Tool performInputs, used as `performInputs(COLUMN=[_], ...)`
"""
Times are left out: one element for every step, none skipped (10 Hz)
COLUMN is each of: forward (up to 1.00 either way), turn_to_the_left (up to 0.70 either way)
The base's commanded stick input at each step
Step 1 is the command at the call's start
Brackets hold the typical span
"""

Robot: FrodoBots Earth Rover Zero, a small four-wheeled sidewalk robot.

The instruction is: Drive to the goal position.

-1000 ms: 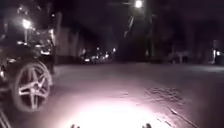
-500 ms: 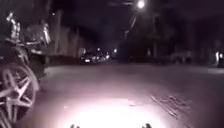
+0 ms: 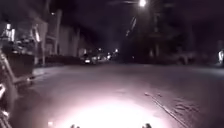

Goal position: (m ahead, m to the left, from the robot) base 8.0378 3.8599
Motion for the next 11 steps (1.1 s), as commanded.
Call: performInputs(forward=[0.7, 0.7, 0.7, 0.7, 0.7, 0.7, 0.7, 0.7, 0.7, 0.7, 0.7], turn_to_the_left=[0.0, 0.0, 0.0, 0.0, 0.0, 0.0, 0.0, 0.0, 0.0, 0.0, 0.0])
